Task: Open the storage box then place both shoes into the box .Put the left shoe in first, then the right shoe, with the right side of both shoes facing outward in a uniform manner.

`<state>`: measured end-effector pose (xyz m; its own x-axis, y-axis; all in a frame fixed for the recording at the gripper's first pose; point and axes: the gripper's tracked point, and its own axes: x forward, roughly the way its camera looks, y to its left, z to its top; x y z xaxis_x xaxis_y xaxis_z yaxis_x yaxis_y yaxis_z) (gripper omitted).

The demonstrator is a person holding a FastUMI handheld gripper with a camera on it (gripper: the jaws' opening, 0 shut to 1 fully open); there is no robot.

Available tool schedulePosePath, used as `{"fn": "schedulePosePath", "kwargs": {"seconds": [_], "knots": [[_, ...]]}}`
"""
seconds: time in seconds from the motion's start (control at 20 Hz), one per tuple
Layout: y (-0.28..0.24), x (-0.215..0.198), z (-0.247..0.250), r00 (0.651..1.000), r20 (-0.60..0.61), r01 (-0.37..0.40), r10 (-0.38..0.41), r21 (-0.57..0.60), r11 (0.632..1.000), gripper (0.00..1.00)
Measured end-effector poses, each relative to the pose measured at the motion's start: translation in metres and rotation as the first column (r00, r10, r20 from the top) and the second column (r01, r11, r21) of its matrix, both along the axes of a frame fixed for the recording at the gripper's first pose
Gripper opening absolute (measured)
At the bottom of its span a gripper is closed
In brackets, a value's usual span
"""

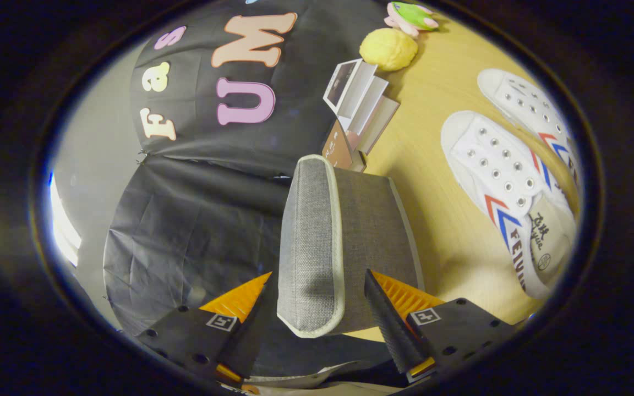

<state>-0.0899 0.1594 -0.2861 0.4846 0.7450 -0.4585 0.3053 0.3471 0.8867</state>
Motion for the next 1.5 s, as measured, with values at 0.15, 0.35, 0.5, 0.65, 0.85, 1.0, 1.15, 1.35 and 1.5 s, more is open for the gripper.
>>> {"fn": "schedulePosePath", "kwargs": {"seconds": [0.15, 0.35, 0.5, 0.65, 0.85, 1.0, 1.15, 1.35, 1.5], "knots": [[0.003, -0.004, -0.003, 1.000, -0.028, 0.000, 0.001, 0.020, 1.000, 0.88], [0.007, -0.009, -0.004, 0.998, -0.053, -0.030, 0.033, 0.051, 0.998, 0.76], [0.008, 0.001, -0.002, 0.999, -0.039, 0.004, -0.002, 0.070, 0.998, 0.45], [0.004, -0.001, 0.007, 1.000, -0.020, -0.016, 0.018, 0.087, 0.996, 0.27], [0.008, 0.003, 0.019, 0.999, 0.007, -0.031, 0.031, 0.062, 0.998, 0.11], [0.010, 0.010, 0.042, 0.999, 0.030, -0.041, 0.039, 0.083, 0.996, 0.03], [0.017, 0.019, 0.070, 0.994, 0.085, -0.071, 0.064, 0.080, 0.994, 0.03], [0.036, 0.032, 0.109, 0.981, 0.166, -0.111, 0.099, 0.065, 0.992, 0.04], [0.055, 0.038, 0.132, 0.969, 0.212, -0.144, 0.130, 0.051, 0.988, 0.04]]}}
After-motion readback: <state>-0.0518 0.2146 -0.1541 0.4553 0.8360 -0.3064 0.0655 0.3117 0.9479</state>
